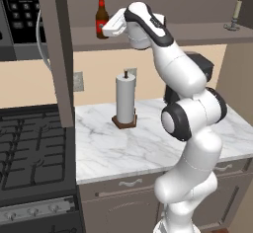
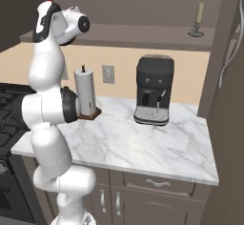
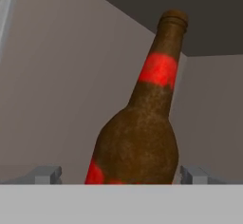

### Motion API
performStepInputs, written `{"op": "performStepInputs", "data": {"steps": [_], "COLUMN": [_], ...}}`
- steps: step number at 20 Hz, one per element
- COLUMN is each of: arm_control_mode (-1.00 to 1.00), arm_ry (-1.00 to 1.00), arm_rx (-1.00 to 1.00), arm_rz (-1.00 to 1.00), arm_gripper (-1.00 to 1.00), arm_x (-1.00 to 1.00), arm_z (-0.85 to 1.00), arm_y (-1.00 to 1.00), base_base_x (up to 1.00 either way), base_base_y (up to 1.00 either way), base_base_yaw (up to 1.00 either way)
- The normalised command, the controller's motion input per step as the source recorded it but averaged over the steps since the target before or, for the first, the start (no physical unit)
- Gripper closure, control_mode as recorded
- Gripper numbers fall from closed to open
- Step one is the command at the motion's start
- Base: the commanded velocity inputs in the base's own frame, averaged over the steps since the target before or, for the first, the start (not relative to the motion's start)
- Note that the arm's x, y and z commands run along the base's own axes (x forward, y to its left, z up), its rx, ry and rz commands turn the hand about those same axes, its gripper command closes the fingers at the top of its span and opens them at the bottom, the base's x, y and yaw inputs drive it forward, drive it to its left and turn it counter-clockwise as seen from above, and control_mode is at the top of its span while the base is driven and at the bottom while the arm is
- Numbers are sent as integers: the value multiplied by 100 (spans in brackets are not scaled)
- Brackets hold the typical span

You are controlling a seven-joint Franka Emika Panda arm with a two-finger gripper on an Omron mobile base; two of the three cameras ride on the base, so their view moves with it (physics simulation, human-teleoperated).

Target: Get the candle and the beer from the cabinet and move them to the dining counter.

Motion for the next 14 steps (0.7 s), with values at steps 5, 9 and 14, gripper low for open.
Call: {"op": "performStepInputs", "data": {"steps": [5,9,14], "arm_control_mode": [-100,-100,-100], "arm_ry": [0,3,1], "arm_rx": [0,0,0], "arm_rz": [0,0,0], "arm_gripper": [-100,-100,-100], "arm_x": [10,6,3], "arm_z": [0,0,0], "arm_y": [7,1,2], "base_base_x": [0,0,0], "base_base_y": [0,0,0], "base_base_yaw": [0,0,0]}}
